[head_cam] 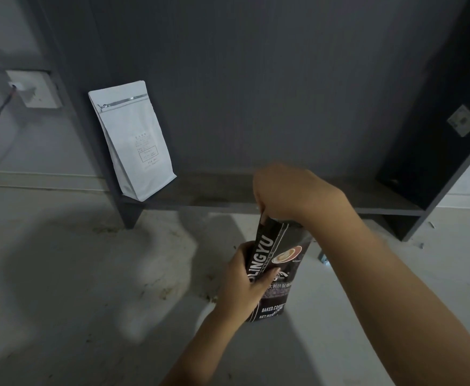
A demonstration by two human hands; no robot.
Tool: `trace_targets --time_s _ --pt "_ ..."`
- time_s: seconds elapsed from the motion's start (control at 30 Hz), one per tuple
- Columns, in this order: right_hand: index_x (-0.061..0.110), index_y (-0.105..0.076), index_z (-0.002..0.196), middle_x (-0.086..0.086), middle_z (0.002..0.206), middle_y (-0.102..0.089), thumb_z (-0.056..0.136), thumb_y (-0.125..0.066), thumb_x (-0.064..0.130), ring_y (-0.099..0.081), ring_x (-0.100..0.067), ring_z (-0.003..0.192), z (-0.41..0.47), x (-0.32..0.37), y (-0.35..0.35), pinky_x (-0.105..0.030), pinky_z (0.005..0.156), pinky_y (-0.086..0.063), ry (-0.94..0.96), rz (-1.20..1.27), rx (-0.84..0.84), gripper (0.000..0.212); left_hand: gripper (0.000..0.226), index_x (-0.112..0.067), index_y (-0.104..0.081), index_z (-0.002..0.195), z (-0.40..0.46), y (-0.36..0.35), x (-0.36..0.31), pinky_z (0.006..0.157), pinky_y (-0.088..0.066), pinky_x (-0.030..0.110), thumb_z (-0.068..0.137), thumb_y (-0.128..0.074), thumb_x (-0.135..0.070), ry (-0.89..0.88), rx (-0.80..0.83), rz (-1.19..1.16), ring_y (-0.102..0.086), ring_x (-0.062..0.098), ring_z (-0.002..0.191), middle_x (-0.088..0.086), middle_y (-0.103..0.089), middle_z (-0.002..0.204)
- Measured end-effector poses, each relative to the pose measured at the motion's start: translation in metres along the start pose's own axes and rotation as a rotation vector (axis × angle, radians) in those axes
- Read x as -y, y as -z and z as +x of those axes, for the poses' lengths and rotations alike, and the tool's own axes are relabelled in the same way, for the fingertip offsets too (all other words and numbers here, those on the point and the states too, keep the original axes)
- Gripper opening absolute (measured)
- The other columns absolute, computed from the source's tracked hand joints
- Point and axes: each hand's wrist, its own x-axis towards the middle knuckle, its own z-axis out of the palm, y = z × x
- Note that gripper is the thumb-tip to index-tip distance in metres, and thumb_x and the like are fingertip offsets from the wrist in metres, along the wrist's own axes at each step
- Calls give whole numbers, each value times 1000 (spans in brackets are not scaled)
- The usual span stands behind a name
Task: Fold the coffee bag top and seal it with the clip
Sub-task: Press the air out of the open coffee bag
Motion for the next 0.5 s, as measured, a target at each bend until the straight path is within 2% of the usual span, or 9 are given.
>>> trace_targets --time_s 0.07,0.13,0.23,0.33,0.5 --pt "12 -61 74 -5 79 -57 80 -64 14 -57 -23 73 1 0 -4 -35 58 -46 66 32 -63 7 50 -48 -47 99 -1 0 0 72 -45 0 69 -81 -27 23 -6 -18 -61 -15 90 -23 -64 95" --pt "19 -64 72 0 78 -56 77 -69 21 -53 -20 70 0 1 -9 -34 59 -43 112 45 -110 7 52 -45 -47 103 0 2 1 72 -44 0 68 -81 -30 36 -10 -41 -61 -14 92 -28 -67 94" --pt "28 -52 60 7 72 -49 77 -66 25 -55 -21 71 -2 -1 -16 -32 61 -35 158 0 -183 22 51 -50 -48 103 2 5 2 71 -43 -2 63 -79 -40 55 4 -54 -61 -17 91 -44 -62 96" --pt "28 -41 53 14 61 -36 78 -63 26 -49 -19 69 -2 -9 -18 -31 69 -29 145 -13 -255 34 51 -60 -50 92 6 5 7 66 -42 -2 56 -80 -42 99 6 -61 -62 -17 81 -45 -63 87" --pt "27 -51 62 8 73 -53 79 -61 27 -58 -21 76 0 -9 -26 -29 72 -29 164 -2 -305 20 45 -51 -61 85 12 7 16 64 -47 2 53 -86 -30 151 16 -161 -67 -11 76 -35 -70 81"
